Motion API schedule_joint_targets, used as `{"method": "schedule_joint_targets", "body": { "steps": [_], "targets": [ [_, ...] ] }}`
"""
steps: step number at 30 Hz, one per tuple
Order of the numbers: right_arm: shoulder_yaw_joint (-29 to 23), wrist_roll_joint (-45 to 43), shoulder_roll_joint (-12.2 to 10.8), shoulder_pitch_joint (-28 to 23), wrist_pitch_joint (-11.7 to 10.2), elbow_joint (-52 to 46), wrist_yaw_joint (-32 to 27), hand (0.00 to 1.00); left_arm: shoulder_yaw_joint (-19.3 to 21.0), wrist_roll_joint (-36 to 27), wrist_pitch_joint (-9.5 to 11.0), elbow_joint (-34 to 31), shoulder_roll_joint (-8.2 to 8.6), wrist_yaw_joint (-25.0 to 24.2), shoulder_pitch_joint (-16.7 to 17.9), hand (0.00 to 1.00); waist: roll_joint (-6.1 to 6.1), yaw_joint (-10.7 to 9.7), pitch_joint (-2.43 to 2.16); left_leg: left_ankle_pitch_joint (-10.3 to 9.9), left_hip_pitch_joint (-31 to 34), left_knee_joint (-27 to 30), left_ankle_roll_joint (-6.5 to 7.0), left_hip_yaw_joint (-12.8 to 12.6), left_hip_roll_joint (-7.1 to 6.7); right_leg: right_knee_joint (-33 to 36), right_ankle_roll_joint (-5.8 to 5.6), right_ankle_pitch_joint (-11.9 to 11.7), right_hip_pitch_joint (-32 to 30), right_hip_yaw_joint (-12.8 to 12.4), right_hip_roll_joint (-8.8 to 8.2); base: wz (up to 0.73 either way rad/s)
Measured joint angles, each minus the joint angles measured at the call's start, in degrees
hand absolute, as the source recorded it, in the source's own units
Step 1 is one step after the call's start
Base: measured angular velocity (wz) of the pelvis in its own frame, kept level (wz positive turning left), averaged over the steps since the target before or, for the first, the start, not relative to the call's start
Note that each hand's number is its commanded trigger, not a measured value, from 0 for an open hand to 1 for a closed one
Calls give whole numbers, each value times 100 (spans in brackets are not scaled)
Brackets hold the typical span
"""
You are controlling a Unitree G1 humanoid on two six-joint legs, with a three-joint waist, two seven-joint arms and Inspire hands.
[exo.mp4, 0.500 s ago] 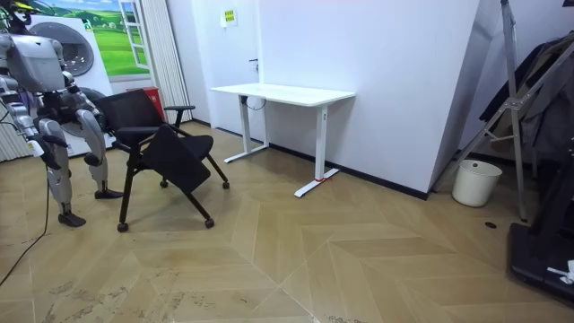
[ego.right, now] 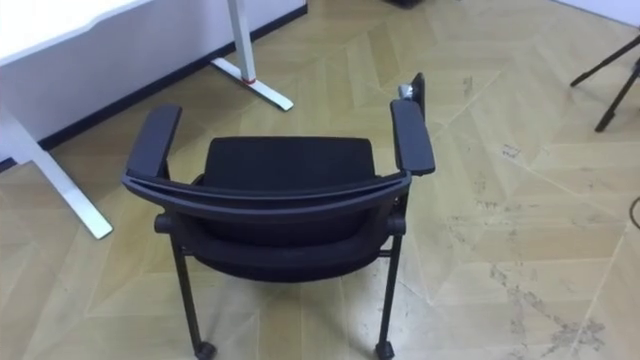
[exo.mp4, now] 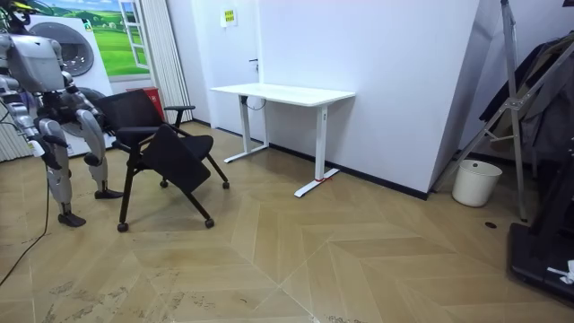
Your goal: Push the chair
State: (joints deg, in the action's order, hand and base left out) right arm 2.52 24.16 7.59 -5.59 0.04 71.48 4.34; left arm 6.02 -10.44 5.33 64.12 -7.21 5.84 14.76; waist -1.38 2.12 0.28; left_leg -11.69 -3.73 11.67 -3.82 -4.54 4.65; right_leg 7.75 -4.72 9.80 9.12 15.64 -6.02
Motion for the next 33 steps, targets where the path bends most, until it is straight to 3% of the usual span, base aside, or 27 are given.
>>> {"method": "schedule_joint_targets", "body": {
  "steps": [7, 12, 15, 23, 27, 33],
  "targets": [
    [13, -46, 1, 16, -42, 152, -101, 0, -3, 3, 7, 5, -3, 232, 116, 0, -11, 141, 37, -2, 21, 15, -2, 15, 0, -2, -4, 3, -20, 36, -1, 0],
    [71, -20, 45, 22, -78, 167, -83, 0, 15, 4, 40, -4, -14, 270, 152, 0, -1, 221, 33, -5, 157, 73, -1, 158, -12, -10, -5, 7, -6, 175, -3, 13],
    [69, -4, 93, 43, -79, 178, -43, 0, 102, 3, 40, -12, -6, 272, 191, 0, 18, 311, 6, -2, 216, 133, -1, 266, -27, -14, -9, 10, -1, 278, -4, 21],
    [48, -19, 178, 190, -121, 193, -48, 0, 448, 3, 36, -184, -13, 374, 397, 0, 42, 443, 18, -2, 224, 192, -2, 445, -55, -15, -19, 16, 94, 457, -7, 10],
    [0, -2, 230, 195, -163, 154, -49, 0, 654, -91, 45, -633, 1, 515, 617, 0, 91, 536, 10, -2, 265, 200, -3, 505, -58, -14, -25, 27, 98, 544, -3, 9],
    [-55, -132, 377, 192, -268, 161, -207, 0, 914, -268, 234, -1356, -25, 1008, 796, 0, 159, 619, 5, 11, 418, 306, -18, 694, -98, -15, 2, 71, 90, 702, -6, 15]
  ]
}}
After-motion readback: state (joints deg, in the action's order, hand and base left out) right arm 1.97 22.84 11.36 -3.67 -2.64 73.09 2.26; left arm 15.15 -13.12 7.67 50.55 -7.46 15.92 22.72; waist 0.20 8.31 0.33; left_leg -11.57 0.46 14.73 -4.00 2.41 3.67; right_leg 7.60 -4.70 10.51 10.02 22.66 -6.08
